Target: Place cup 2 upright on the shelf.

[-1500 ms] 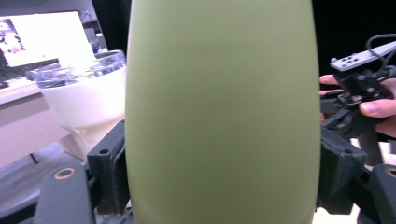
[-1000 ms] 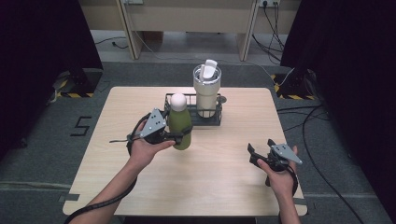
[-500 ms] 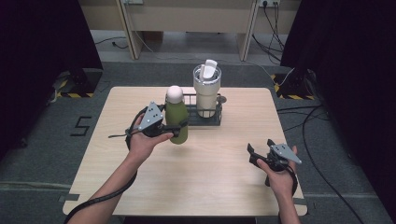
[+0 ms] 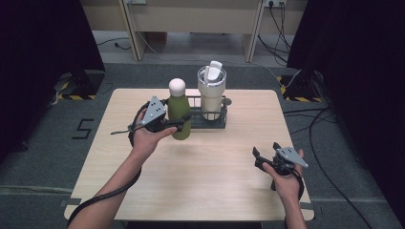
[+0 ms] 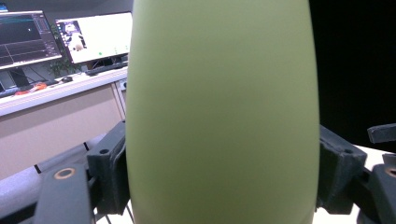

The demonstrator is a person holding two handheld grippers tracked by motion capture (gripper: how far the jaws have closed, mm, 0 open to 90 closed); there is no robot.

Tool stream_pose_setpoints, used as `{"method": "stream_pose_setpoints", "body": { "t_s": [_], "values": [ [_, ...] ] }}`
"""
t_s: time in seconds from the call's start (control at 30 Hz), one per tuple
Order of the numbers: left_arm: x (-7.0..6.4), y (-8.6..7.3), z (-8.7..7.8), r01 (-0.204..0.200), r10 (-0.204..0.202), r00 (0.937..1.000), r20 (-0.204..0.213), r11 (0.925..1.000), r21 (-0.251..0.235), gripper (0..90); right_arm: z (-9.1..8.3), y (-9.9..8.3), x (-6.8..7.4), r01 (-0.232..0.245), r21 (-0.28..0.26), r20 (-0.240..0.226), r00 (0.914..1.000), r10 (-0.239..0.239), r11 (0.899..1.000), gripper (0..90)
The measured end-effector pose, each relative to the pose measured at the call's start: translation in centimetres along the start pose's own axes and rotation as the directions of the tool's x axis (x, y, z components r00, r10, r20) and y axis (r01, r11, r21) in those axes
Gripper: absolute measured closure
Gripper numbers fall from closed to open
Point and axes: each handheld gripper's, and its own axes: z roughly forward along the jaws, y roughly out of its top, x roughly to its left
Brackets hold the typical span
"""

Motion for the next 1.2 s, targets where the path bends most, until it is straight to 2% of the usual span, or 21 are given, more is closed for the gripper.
{"method": "stream_pose_setpoints", "body": {
  "t_s": [0.53, 0.63, 0.7, 0.97, 1.2],
  "values": [
    [1.4, 0.0, 1.1, 0.017, -0.017, 0.9982, -0.057, 0.9999, -0.002, 22.3, 0.0, -0.1, -0.1, -0.003, 0.004, 0.002, 1.0000, 0.003, 1.000, 15.0],
    [1.7, 0.2, 1.4, 0.015, -0.016, 0.9978, -0.064, 0.9999, -0.007, 22.2, 0.1, -0.1, -0.1, -0.004, 0.005, 0.003, 1.0000, 0.004, 1.000, 15.0],
    [1.9, 0.4, 1.5, 0.030, -0.030, 0.9973, -0.068, 0.9995, -0.010, 22.2, 0.0, -0.1, -0.1, -0.002, 0.003, 0.004, 1.0000, 0.002, 1.000, 15.0],
    [2.7, 1.3, 1.8, 0.022, -0.024, 0.9956, -0.091, 0.9994, -0.026, 22.2, 0.1, -0.2, -0.1, -0.002, 0.005, 0.003, 1.0000, 0.002, 1.000, 15.0],
    [3.3, 1.6, 2.2, 0.034, -0.038, 0.9934, -0.108, 0.9988, -0.037, 22.2, 0.2, -0.3, -0.1, -0.001, 0.009, 0.001, 1.0000, 0.001, 1.000, 15.0]
  ]
}}
